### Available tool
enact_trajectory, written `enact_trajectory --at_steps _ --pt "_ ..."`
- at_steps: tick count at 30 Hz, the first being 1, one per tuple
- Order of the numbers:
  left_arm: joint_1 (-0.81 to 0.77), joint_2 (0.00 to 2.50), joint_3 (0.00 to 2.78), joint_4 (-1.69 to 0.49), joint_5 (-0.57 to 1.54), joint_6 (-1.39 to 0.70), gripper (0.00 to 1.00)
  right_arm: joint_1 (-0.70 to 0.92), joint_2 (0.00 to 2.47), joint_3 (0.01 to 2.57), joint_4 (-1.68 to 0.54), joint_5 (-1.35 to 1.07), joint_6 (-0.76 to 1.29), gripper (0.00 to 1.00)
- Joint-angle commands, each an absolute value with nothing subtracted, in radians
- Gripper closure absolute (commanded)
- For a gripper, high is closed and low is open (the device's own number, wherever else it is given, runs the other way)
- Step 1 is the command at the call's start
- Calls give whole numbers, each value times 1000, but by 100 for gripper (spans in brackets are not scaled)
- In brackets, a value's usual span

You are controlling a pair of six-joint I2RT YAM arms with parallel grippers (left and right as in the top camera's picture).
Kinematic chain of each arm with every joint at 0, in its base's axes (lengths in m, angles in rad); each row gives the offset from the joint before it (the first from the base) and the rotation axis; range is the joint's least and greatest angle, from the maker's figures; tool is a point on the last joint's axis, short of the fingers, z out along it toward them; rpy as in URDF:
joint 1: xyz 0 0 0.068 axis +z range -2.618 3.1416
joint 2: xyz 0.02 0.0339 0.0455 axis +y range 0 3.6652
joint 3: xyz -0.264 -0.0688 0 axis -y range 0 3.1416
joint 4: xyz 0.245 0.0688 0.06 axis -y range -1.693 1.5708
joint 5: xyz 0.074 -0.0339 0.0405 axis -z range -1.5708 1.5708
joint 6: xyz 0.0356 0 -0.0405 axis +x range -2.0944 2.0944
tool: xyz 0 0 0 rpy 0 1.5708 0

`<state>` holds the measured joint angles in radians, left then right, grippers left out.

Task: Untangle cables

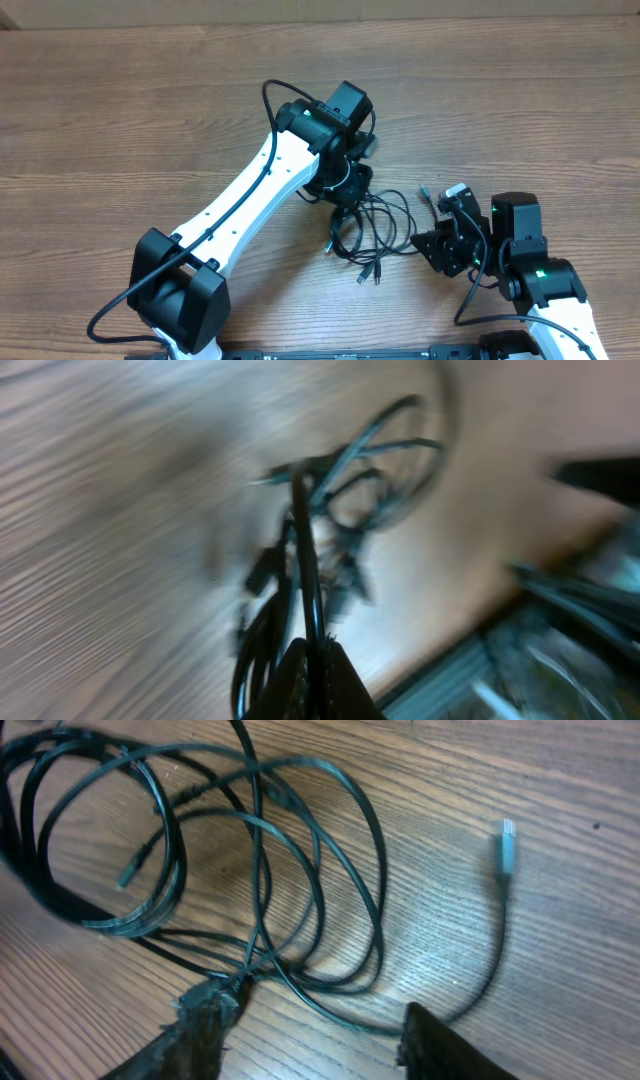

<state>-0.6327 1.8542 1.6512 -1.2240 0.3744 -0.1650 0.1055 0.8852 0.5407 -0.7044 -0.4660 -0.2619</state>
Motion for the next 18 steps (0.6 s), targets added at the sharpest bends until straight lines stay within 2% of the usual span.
enact_trajectory --at_steps 1,12,18 --pt "-629 1837 1665 -1219 691 66 96 105 873 578 -702 -476 -259 40" --pt "-627 1837 1665 -1217 875 94 96 105 873 577 -706 -472 -267 39" --pt "-600 1837 1665 -1196 1060 89 96 105 875 577 -706 -472 -267 40"
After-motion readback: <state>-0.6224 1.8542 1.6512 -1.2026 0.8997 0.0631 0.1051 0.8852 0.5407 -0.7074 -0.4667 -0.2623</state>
